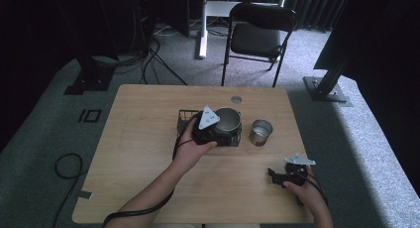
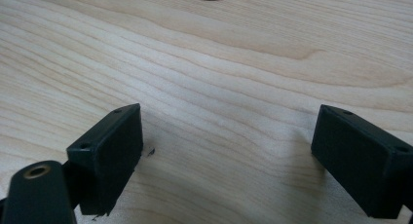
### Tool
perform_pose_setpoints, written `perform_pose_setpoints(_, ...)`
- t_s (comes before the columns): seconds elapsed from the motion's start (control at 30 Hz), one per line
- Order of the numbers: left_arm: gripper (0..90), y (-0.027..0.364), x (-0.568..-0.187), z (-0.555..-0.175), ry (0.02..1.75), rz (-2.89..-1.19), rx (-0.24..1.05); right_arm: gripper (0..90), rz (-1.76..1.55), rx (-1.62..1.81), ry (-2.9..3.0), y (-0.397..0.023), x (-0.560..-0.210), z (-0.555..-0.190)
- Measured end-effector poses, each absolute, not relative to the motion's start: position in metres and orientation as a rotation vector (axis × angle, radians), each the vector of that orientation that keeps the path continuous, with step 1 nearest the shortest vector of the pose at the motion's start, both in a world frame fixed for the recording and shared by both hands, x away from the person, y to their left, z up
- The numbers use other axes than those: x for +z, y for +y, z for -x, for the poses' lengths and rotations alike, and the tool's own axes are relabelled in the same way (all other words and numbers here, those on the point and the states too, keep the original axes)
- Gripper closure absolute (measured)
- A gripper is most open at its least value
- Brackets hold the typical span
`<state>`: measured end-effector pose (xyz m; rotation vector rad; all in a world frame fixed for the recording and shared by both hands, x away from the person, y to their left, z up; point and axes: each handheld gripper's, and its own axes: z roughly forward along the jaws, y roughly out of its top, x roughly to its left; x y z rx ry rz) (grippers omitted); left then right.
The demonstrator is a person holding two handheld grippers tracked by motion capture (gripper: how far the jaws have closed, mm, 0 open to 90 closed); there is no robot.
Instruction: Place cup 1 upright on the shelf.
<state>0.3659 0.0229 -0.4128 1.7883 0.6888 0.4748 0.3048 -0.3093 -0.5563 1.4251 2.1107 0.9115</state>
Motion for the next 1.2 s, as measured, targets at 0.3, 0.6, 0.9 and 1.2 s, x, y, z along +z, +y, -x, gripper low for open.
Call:
perform_pose_setpoints(0.3,14.4,0.043,-0.399,-0.379,0.753,-1.739,0.535,11.2,-1.425,0.911,2.111,-0.309,-0.556,-0.305)
perform_pose_setpoints(0.6,14.4,0.062,-0.393,-0.392,0.842,-1.667,0.596,11.2,-1.425,0.912,2.111,-0.309,-0.556,-0.305)
perform_pose_setpoints(0.9,14.4,0.076,-0.401,-0.404,0.923,-1.623,0.633,11.2,-1.424,0.912,2.11,-0.309,-0.556,-0.305)
perform_pose_setpoints(1.2,14.4,0.084,-0.416,-0.413,1.004,-1.59,0.665,11.3,-1.425,0.911,2.112,-0.309,-0.556,-0.305)
